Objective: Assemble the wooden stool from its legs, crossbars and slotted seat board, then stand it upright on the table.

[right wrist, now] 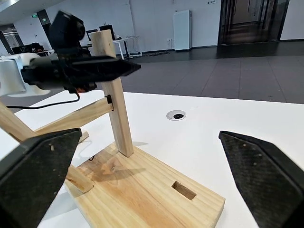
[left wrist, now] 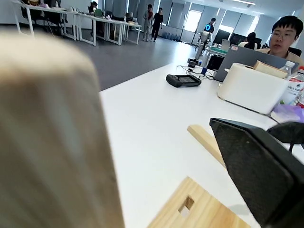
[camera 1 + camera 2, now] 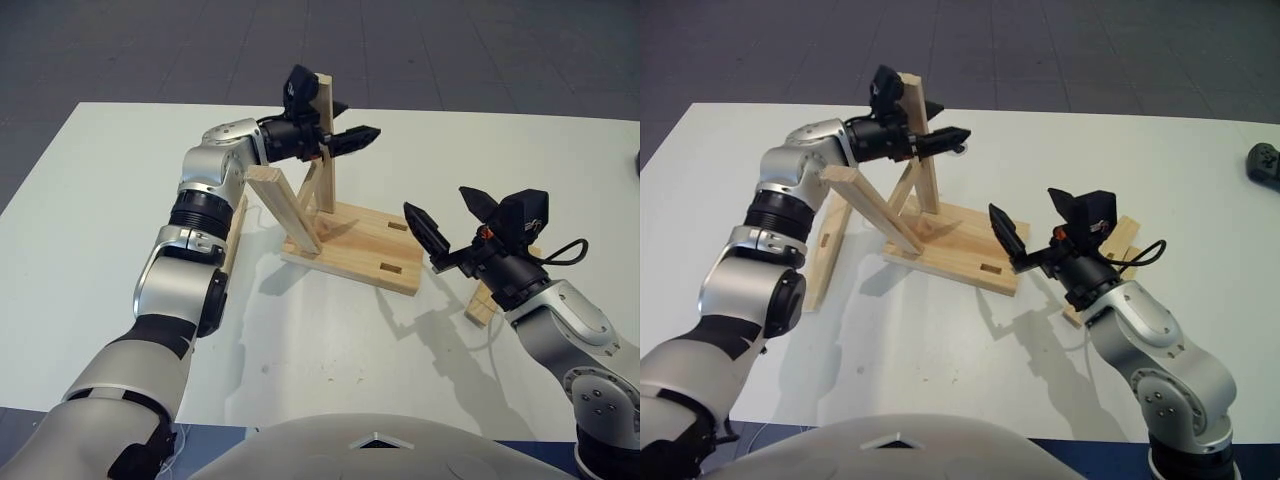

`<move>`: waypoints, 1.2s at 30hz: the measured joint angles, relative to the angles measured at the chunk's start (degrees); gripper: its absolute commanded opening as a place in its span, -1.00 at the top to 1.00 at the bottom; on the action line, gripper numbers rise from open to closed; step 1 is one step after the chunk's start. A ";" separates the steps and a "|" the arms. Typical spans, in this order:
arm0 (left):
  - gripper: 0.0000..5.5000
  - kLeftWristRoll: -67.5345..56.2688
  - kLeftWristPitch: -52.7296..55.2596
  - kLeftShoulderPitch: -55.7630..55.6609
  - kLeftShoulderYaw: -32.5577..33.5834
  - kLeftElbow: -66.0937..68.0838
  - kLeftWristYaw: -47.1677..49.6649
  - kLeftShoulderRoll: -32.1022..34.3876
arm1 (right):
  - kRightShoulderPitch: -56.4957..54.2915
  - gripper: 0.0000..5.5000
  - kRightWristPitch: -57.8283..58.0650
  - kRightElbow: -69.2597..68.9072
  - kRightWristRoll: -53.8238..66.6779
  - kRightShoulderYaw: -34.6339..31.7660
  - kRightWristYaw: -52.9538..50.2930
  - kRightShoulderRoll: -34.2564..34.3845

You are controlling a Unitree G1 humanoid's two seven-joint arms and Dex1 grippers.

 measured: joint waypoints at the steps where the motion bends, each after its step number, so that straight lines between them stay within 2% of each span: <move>1: -0.96 -0.71 -0.24 -0.38 2.12 -0.76 1.76 0.20 | 0.50 -0.96 0.37 0.90 -2.09 -0.02 -0.17 -0.49; 8: -0.96 -4.47 2.72 1.78 14.49 -13.10 15.64 3.67 | 5.37 -0.96 3.95 9.42 -21.09 0.19 -4.31 -4.72; 11: -0.96 -4.68 5.62 5.31 17.01 -19.83 21.97 4.50 | 8.23 -0.96 4.33 10.48 -25.75 3.92 -1.30 -6.71; 16: -0.96 -3.12 8.24 12.12 19.10 -25.44 29.85 6.12 | 9.39 -0.96 1.90 8.72 -32.04 17.66 9.44 -9.46; 18: -0.96 -3.12 9.57 14.61 19.30 -27.49 31.00 6.14 | 9.36 -0.96 0.53 7.25 -33.04 20.61 13.42 -9.84; 23: -0.96 -1.88 9.69 19.08 19.97 -26.00 31.37 8.28 | 11.52 -0.96 -4.60 0.06 -25.43 18.75 22.22 -7.44; 27: -0.96 -0.39 9.09 21.28 20.68 -24.47 31.63 10.40 | 11.85 -0.96 -5.61 1.29 -23.57 12.31 22.48 -4.93; 30: -0.96 1.31 11.38 25.10 18.06 -27.84 27.95 15.01 | 11.49 -0.96 -6.12 2.80 -23.77 8.22 20.67 -2.75; 36: -0.96 1.23 15.50 39.17 8.60 -36.58 1.64 30.56 | 8.07 -0.96 -6.21 9.42 -29.66 1.58 11.18 2.36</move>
